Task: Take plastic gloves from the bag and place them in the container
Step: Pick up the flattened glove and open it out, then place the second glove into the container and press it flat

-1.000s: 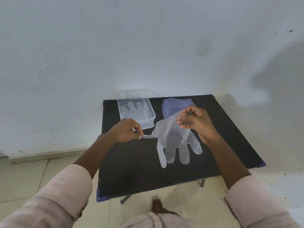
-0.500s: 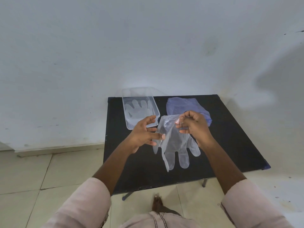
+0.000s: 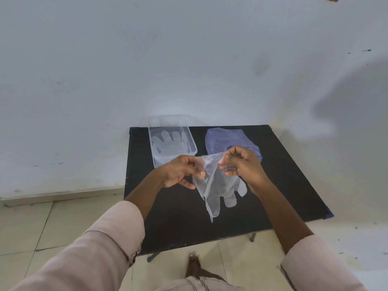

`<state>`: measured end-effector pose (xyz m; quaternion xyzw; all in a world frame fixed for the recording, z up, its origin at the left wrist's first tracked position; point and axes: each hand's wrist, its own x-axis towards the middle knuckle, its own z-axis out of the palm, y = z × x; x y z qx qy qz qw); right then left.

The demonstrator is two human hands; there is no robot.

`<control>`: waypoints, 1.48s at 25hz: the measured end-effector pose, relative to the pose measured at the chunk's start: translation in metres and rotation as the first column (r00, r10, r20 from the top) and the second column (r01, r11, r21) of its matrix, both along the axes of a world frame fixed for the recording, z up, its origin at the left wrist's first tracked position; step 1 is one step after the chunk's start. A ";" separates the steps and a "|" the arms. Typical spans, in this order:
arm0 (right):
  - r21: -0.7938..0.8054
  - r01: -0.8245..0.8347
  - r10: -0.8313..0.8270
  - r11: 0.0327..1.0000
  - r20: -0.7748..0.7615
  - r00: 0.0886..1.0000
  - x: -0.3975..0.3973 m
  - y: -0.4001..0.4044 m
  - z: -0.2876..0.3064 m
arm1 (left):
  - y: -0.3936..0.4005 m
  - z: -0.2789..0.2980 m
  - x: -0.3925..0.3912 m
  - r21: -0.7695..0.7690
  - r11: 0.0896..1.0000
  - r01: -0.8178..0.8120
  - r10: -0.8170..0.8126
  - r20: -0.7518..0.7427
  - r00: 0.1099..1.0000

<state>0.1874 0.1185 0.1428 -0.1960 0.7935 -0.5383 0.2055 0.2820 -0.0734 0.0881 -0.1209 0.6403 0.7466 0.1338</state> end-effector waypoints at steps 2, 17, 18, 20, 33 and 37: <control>0.007 0.013 -0.013 1.000 -0.011 1.000 -0.003 0.001 0.000 | -0.002 -0.001 0.001 -0.001 0.999 -0.035 0.035 -0.024 0.999; -0.011 0.004 -0.003 1.000 0.067 0.998 -0.008 -0.016 -0.015 | -0.020 -0.002 0.016 -0.005 0.938 -0.348 0.346 -0.087 0.934; -0.016 0.002 0.000 1.000 0.070 0.998 -0.009 -0.018 -0.016 | -0.020 -0.002 0.016 -0.013 0.939 -0.344 0.342 -0.090 0.936; -0.023 -0.001 0.003 1.000 0.086 0.996 -0.012 -0.023 -0.016 | -0.020 -0.002 0.015 -0.043 0.941 -0.334 0.330 -0.086 0.940; -0.102 -0.079 0.099 0.992 0.205 0.974 -0.080 -0.087 -0.040 | -0.072 0.004 -0.051 -0.048 0.832 -0.553 0.551 -0.045 0.833; -0.137 -0.125 0.151 0.983 0.203 0.968 -0.132 -0.149 -0.025 | -0.124 0.025 -0.097 -0.094 0.780 -0.618 0.615 -0.062 0.786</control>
